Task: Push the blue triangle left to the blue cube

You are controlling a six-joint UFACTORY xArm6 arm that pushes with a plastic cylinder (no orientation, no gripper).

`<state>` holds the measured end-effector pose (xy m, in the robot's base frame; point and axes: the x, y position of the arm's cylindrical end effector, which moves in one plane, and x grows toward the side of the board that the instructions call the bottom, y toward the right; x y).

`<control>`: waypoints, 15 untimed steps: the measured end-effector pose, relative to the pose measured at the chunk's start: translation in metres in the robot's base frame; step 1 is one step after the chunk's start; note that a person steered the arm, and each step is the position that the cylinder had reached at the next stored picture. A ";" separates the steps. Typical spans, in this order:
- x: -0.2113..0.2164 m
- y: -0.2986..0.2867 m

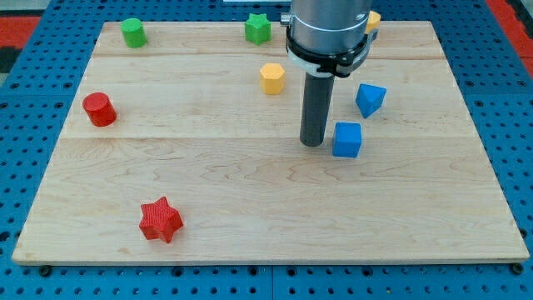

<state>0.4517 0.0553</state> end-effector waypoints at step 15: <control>-0.144 0.165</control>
<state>0.3072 0.2201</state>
